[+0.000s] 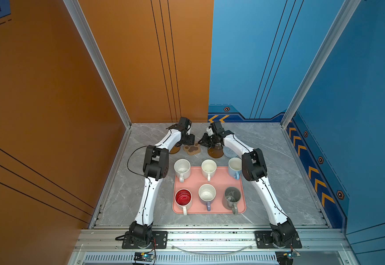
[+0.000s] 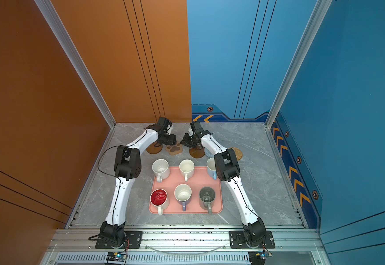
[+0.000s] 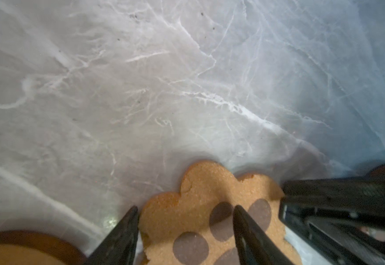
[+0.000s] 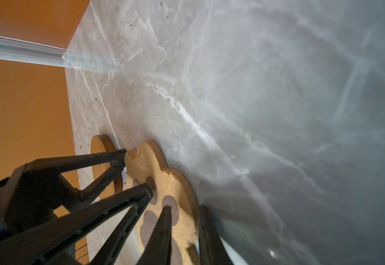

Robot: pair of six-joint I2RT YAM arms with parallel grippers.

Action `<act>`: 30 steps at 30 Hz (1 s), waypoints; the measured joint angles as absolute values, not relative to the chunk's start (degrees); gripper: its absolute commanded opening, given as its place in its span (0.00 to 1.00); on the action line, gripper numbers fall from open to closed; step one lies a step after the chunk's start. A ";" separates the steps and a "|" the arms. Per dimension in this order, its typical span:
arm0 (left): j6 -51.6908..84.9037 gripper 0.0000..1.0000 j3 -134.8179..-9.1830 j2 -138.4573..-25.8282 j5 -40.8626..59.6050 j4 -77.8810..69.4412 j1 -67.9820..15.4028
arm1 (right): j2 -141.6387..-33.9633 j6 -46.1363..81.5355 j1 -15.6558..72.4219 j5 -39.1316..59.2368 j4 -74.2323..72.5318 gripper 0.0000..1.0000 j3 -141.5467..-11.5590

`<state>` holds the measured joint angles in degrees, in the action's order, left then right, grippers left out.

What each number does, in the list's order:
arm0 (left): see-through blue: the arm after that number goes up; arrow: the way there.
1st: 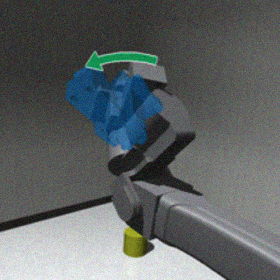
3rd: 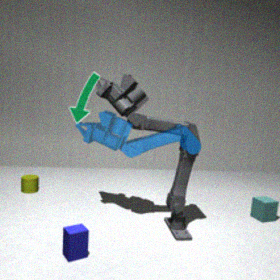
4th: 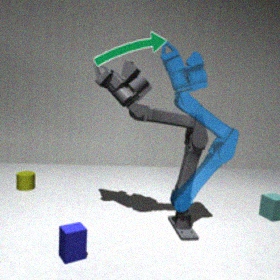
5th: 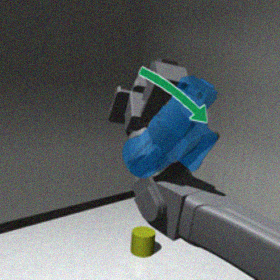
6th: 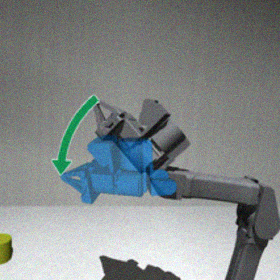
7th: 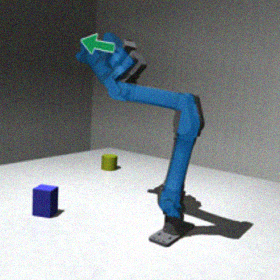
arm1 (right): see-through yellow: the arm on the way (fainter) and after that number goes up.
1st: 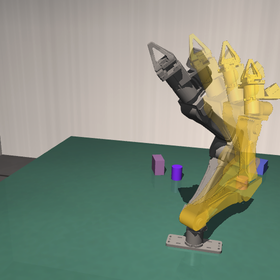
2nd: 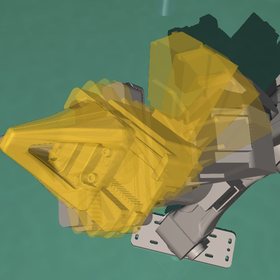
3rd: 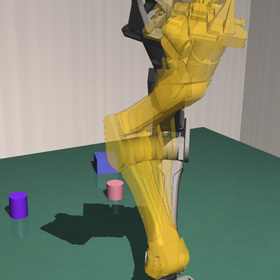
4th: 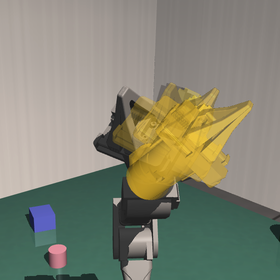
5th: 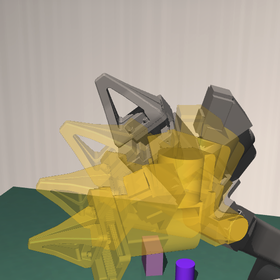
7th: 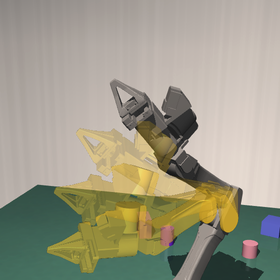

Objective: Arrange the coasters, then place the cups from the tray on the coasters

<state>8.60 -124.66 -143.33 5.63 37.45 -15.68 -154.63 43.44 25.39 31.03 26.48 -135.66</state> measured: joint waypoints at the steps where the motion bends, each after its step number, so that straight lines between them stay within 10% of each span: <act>1: 8.49 0.67 -124.53 -143.24 5.54 37.45 -15.59 | -154.30 43.38 25.67 31.03 26.48 0.20 -135.17; 30: 8.01 0.78 -126.45 -135.31 3.70 37.56 -15.00 | -138.72 39.03 24.69 27.64 30.04 0.33 -120.42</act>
<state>8.01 -126.45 -135.31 3.70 37.56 -15.00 -138.72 39.03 24.69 27.64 30.04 -120.42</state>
